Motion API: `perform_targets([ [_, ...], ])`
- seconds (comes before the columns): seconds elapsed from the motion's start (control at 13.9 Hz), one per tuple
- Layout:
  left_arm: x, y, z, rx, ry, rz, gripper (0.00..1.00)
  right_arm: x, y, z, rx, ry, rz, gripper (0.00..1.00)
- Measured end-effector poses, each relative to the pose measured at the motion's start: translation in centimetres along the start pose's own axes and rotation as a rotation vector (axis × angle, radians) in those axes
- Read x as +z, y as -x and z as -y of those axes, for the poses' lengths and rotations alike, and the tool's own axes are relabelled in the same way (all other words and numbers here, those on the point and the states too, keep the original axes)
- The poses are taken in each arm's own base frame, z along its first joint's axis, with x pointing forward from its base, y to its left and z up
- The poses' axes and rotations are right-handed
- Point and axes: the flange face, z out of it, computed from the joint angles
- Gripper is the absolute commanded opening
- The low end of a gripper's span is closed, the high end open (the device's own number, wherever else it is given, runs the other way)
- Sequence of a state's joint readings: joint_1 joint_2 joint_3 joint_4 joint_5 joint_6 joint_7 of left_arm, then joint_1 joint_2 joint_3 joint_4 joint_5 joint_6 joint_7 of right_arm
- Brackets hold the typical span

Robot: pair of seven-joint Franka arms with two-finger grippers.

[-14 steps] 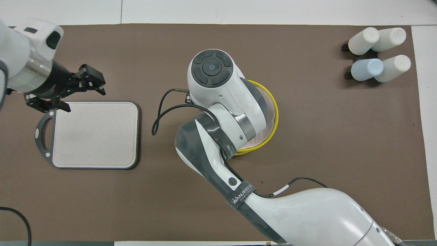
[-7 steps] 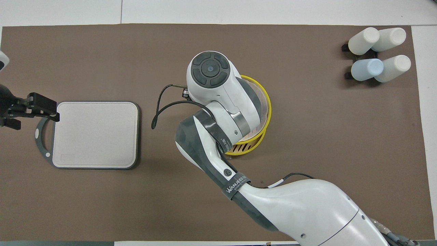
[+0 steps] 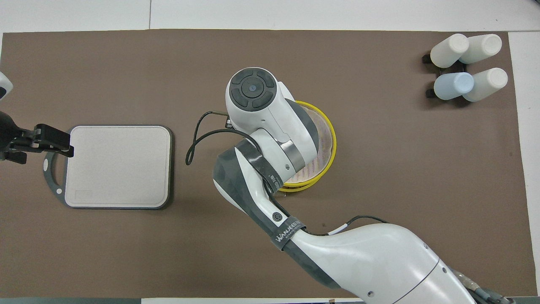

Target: Place bun in steamer

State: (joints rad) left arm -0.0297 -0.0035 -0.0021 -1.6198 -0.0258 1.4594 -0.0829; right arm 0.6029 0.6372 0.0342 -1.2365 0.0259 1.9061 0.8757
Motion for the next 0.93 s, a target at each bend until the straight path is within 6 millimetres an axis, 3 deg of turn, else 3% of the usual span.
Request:
perform_targets([
  [0.36, 0.1, -0.2, 0.0, 0.012, 0.001, -0.010, 1.00, 0.6, 1.2, 0.7, 0.002, 0.012, 0.006, 0.00],
  [0.93, 0.6, -0.2, -0.3, 0.021, -0.001, -0.006, 1.00, 0.9, 1.5, 0.6, -0.001, 0.021, 0.009, 0.00],
])
